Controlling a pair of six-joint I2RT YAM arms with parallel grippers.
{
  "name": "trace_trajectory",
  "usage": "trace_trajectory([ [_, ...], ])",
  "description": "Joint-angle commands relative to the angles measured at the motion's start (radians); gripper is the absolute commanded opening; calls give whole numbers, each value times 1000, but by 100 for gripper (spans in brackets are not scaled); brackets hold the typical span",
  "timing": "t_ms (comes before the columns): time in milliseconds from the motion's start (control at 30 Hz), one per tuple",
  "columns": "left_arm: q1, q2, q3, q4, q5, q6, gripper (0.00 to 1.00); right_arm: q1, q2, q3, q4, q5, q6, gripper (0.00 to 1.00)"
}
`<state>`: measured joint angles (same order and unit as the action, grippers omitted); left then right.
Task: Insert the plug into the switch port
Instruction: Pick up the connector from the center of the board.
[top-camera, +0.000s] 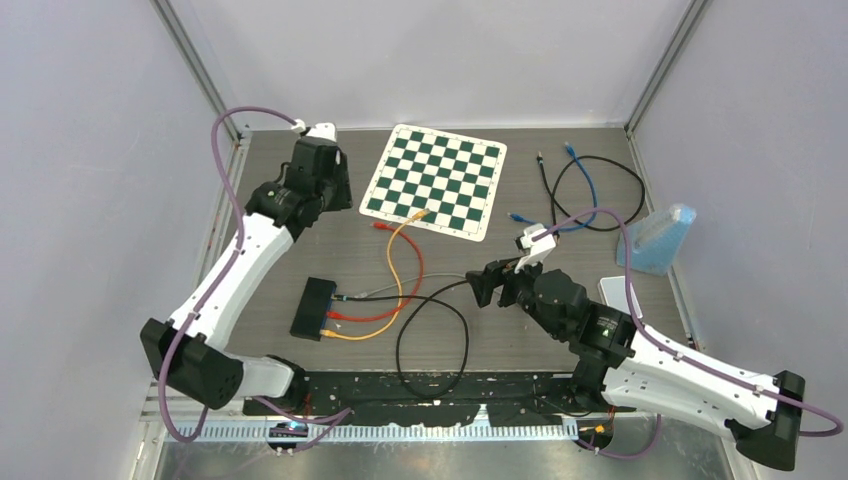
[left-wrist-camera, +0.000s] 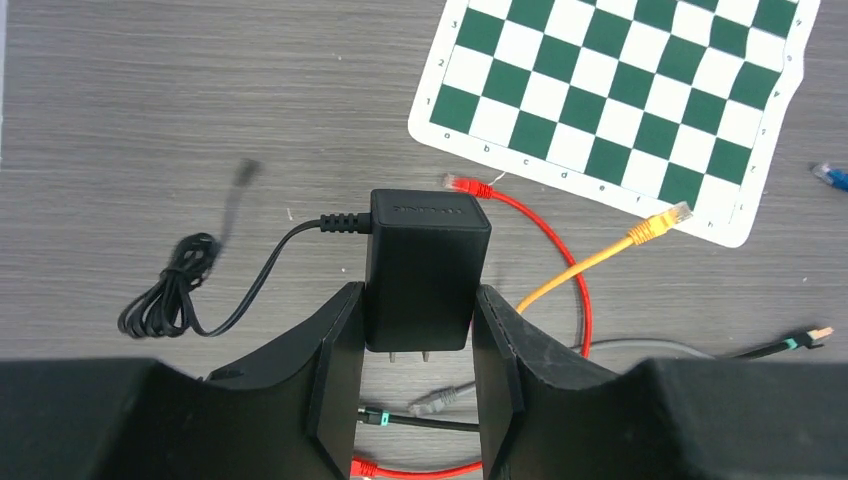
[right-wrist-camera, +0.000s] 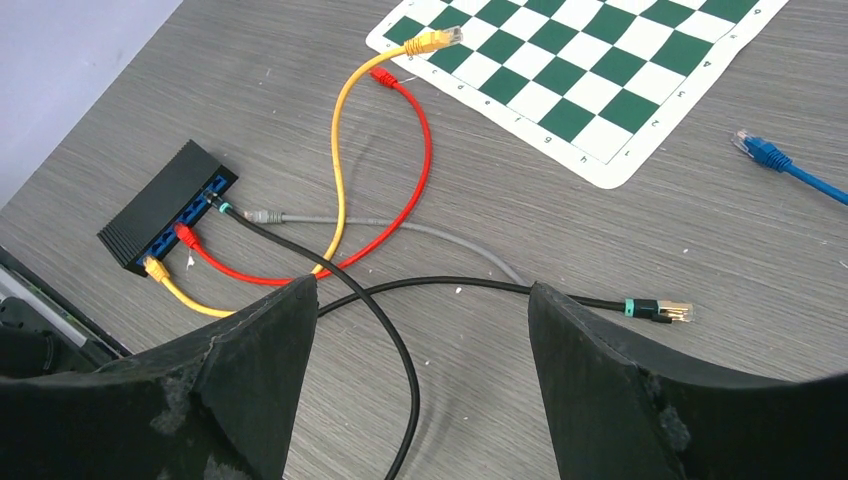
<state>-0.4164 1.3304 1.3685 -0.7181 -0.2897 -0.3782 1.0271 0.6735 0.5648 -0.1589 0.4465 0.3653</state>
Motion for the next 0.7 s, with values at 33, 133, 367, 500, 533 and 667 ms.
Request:
trace_trajectory([
  [33, -25, 102, -18, 2, 55, 25, 12, -2, -35, 30, -8, 17, 7, 83],
  [133, -66, 181, -73, 69, 137, -2, 12, -1, -61, 21, -19, 21, 15, 83],
  [367, -140, 328, -145, 211, 317, -156, 16, -1, -73, 21, -27, 36, 11, 83],
  [500, -143, 342, -170, 267, 384, -208, 27, -2, -55, 33, -34, 31, 10, 83],
  [533, -143, 340, -175, 277, 396, -211, 31, -1, -47, 36, -34, 33, 8, 83],
  [667, -142, 323, -150, 239, 393, -220, 53, -1, -8, 58, -24, 48, 1, 83],
])
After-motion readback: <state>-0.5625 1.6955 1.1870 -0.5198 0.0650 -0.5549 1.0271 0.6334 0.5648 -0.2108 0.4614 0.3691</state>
